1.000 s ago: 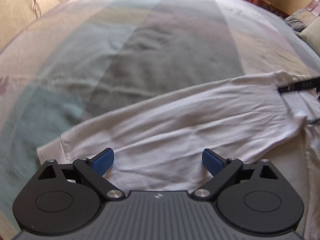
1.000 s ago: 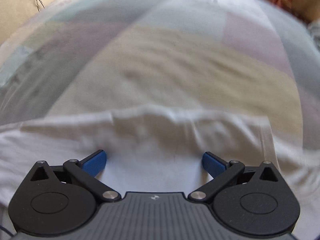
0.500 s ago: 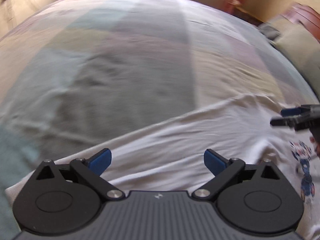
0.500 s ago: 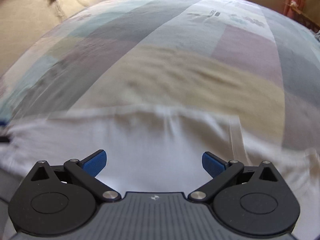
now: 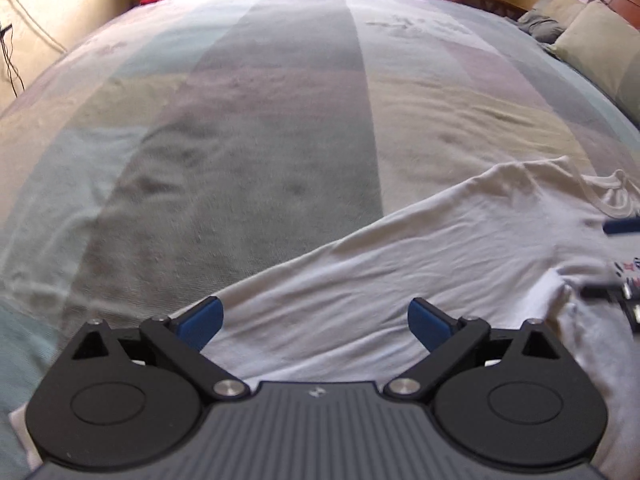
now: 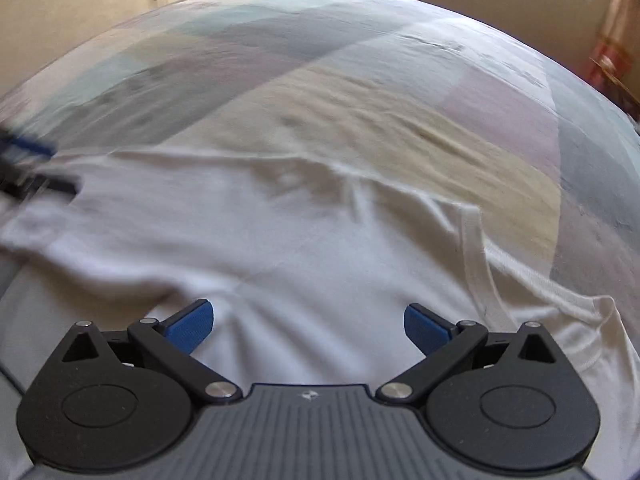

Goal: Fold clothes

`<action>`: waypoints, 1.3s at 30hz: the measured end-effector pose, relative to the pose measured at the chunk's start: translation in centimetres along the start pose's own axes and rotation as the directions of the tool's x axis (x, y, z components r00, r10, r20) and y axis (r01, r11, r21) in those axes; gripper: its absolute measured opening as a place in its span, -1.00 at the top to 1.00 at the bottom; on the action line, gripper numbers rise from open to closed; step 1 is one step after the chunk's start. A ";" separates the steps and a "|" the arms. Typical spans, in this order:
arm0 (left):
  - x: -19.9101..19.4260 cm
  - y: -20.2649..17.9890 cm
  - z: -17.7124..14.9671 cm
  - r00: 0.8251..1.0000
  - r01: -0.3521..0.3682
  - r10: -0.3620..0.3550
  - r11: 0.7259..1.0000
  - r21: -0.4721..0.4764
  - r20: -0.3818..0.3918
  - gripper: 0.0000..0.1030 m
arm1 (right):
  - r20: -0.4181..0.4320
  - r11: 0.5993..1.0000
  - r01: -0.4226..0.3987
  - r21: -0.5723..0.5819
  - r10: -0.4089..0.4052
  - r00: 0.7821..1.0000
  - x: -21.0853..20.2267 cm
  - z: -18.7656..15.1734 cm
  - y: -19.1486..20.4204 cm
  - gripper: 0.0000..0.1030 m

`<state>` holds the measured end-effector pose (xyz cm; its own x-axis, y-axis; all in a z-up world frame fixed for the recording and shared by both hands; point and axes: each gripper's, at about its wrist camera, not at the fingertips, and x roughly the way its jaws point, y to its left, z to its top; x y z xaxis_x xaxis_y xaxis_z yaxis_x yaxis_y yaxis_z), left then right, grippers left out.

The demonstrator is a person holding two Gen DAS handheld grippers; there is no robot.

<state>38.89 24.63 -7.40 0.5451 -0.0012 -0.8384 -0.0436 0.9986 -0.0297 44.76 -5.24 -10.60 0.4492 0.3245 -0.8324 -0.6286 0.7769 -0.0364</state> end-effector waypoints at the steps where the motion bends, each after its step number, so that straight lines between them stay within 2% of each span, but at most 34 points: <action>1: -0.3 0.0 -0.1 1.000 0.001 -0.001 1.000 -0.008 -0.003 -0.90 | -0.013 1.000 0.020 -0.024 -0.021 1.000 -0.1 -0.7 0.9 -1.00; 4: -1.1 -0.1 -0.4 1.000 0.005 -0.006 0.999 -0.036 -0.012 -0.90 | -0.016 0.993 0.099 -0.067 -0.100 0.995 0.4 -2.1 3.8 -1.00; 8: -1.9 -1.0 -1.0 1.000 0.013 -0.014 0.999 -0.038 -0.026 -0.90 | 0.037 0.991 0.101 -0.093 -0.098 0.995 0.4 -1.3 6.5 -1.00; 13: -3.2 -5.6 -1.6 0.992 0.120 -0.112 0.984 0.129 -0.063 -0.90 | 0.054 0.991 0.041 -0.127 -0.035 0.998 -2.1 -1.4 4.6 -1.00; 15: -3.7 -7.5 -1.8 0.985 0.165 -0.152 0.966 0.198 -0.083 -0.90 | 0.037 0.992 0.045 -0.117 -0.041 0.998 -3.9 -3.5 2.3 -1.00; 17: -4.2 -9.4 -2.0 0.976 0.211 -0.189 0.941 0.264 -0.106 -0.90 | -0.007 0.995 0.015 -0.098 -0.016 1.000 -5.7 -6.6 -0.6 -1.00; 18: -4.4 -10.9 -2.5 0.971 0.235 -0.208 0.914 0.329 -0.117 -0.90 | -0.036 0.996 -0.005 -0.091 0.002 0.999 -6.5 -8.2 -2.1 -1.00; 20: -4.3 -14.4 -3.9 0.955 0.297 -0.259 0.822 0.485 -0.144 -0.90 | -0.097 0.991 -0.060 -0.120 0.048 0.994 -8.0 -11.4 -4.6 -1.00; 22: -4.4 -17.8 -5.3 0.932 0.354 -0.317 0.695 0.625 -0.176 -0.90 | -0.138 0.982 -0.106 -0.158 0.085 0.987 -9.3 -14.1 -6.6 -1.00; 24: -4.6 -20.8 -6.9 0.902 0.399 -0.375 0.541 0.740 -0.213 -0.90 | -0.171 0.971 -0.154 -0.185 0.123 0.978 -10.5 -16.4 -8.1 -1.00; 25: -4.5 -21.9 -7.8 0.887 0.422 -0.391 0.477 0.771 -0.244 -0.90 | -0.179 0.967 -0.172 -0.190 0.139 0.974 -10.7 -17.2 -8.5 -1.00; 26: -4.2 -22.8 -8.6 0.874 0.445 -0.399 0.425 0.788 -0.278 -0.90 | -0.187 0.963 -0.188 -0.195 0.152 0.971 -10.8 -17.8 -8.9 -1.00; 27: -3.8 -23.2 -9.2 0.865 0.464 -0.395 0.396 0.793 -0.309 -0.90 | -0.192 0.961 -0.197 -0.194 0.159 0.968 -10.7 -18.4 -9.2 -1.00; 28: -3.5 -23.4 -9.8 0.859 0.481 -0.386 0.382 0.789 -0.337 -0.90 | -0.183 0.963 -0.199 -0.184 0.165 0.969 -10.6 -19.1 -9.4 -1.00; 29: -3.1 -23.1 -10.4 0.856 0.496 -0.367 0.385 0.779 -0.364 -0.90 | -0.170 0.965 -0.200 -0.172 0.171 0.971 -10.6 -19.7 -9.7 -1.00; 32: -3.4 -20.4 -12.2 0.864 0.491 -0.351 0.430 0.758 -0.360 -0.94 | -0.106 0.962 -0.192 -0.193 0.174 0.979 -11.4 -21.6 -9.9 -1.00; 33: -3.8 -19.7 -12.7 0.868 0.486 -0.337 0.434 0.759 -0.363 -0.95 | -0.089 0.962 -0.188 -0.200 0.173 0.981 -11.7 -22.1 -10.2 -1.00; 35: -4.4 -18.6 -13.2 0.876 0.481 -0.284 0.444 0.756 -0.390 -0.95 | -0.084 0.964 -0.176 -0.198 0.162 0.983 -12.1 -22.7 -10.6 -1.00; 37: -4.7 -18.4 -12.6 0.880 0.475 -0.234 0.478 0.739 -0.414 -0.91 | -0.115 0.967 -0.157 -0.201 0.136 0.984 -12.6 -22.6 -10.6 -1.00; 39: -5.6 -18.8 -12.2 0.889 0.458 -0.258 0.470 0.755 -0.378 -0.90 | -0.096 0.960 -0.179 -0.215 0.161 0.982 -13.8 -22.1 -9.8 -1.00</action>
<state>26.44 5.21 -8.82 0.1790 -0.2784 -0.9436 0.8608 0.5087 0.0132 30.69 -29.31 -10.99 0.2790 0.3922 -0.8765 -0.8202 0.5721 -0.0051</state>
